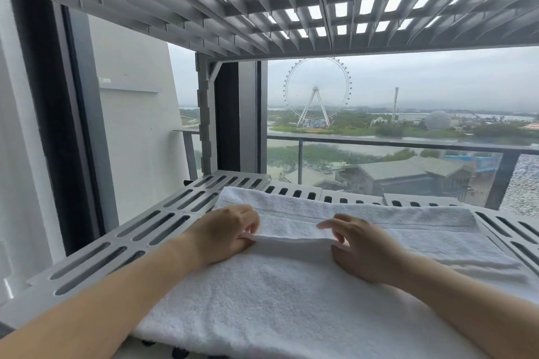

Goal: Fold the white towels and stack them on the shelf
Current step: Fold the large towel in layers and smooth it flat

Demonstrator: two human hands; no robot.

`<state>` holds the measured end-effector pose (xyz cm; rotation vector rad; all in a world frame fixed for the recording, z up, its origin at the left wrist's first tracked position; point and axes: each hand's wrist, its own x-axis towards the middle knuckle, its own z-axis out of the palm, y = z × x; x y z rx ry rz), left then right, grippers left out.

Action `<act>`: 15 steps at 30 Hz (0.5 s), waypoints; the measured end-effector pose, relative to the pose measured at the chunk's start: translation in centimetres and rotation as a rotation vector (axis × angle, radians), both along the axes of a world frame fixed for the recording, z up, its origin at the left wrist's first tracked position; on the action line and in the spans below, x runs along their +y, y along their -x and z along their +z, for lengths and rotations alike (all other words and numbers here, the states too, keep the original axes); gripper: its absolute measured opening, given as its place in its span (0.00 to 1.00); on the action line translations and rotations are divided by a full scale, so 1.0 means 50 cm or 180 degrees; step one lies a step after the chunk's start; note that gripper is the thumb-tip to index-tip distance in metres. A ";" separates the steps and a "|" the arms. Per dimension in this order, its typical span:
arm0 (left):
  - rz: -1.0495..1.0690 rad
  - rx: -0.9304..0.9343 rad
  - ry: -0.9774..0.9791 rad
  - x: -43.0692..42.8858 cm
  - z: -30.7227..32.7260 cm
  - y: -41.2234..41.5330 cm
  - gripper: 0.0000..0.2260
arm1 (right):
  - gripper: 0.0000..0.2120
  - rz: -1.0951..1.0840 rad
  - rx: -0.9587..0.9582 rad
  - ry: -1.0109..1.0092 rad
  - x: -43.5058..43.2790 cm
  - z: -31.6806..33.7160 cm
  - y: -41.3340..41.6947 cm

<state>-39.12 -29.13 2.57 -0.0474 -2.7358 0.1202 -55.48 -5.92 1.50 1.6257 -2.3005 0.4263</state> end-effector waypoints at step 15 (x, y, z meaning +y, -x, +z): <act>0.0374 -0.0639 0.0364 -0.014 0.036 0.065 0.18 | 0.27 -0.0545 -0.0176 -0.0593 0.026 0.026 0.023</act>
